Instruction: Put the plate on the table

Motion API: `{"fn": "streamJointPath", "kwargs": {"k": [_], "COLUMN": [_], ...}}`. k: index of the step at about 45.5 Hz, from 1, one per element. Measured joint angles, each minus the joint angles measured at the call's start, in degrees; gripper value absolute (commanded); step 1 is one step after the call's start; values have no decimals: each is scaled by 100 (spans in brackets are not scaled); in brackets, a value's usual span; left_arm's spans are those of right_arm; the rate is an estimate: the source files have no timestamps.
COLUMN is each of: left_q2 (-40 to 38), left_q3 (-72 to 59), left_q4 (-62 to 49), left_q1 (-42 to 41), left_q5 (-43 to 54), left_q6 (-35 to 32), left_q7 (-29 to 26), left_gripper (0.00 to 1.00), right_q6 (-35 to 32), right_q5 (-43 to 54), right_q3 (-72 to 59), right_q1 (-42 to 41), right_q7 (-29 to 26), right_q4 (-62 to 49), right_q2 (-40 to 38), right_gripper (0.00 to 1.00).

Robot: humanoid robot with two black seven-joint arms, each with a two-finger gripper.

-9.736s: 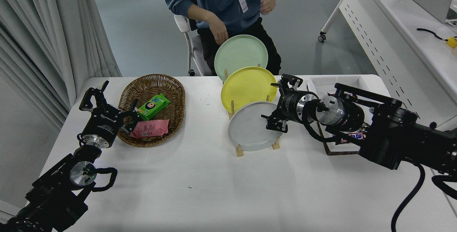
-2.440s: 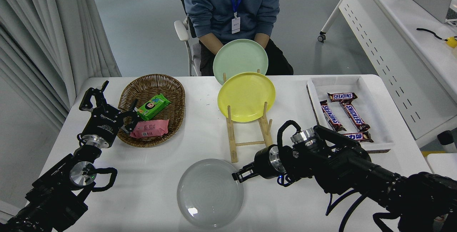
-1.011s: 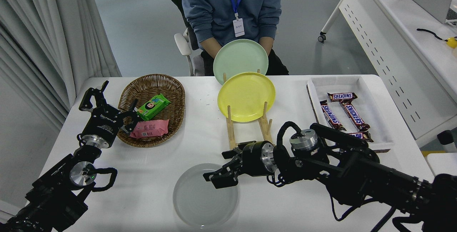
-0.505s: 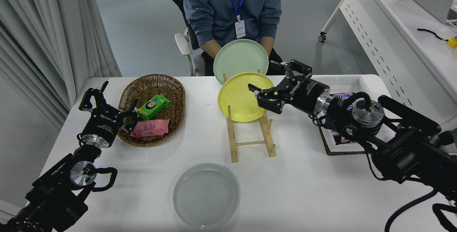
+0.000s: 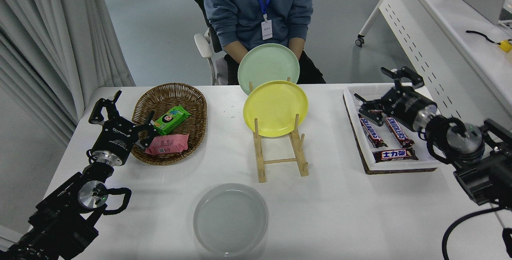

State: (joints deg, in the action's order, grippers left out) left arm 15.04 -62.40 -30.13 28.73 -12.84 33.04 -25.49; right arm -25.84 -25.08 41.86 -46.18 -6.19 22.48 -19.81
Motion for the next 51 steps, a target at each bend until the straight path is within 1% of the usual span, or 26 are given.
{"fn": "streamJointPath", "kwargs": {"k": [2,9,23,35,51], "left_q2": [0,-2,-1,-1,-1], "left_q3": [0,0,0,0,0], "left_q4": [0,0,0,0,0], "left_q1": [0,0,0,0,0], "left_q5": [0,0,1,1,1], "left_q6": [0,0,0,0,0], "left_q7": [0,0,0,0,0], "left_gripper": [100,100,100,100,100], "right_q6": [-179,-584,-665,-321,-17], "right_q5": [40,121,157,152,156], "right_q3": [17,52,82,59,92], "right_q1": [4,2,-165,-341,-402], "right_q7": [265,840,1371,1575,1649], "right_q4": [-299,-1018,-1445,-1547,-1587], "right_q2": [98,421,997,1325,1482], "right_gripper": [99,99,99,99,99]}}
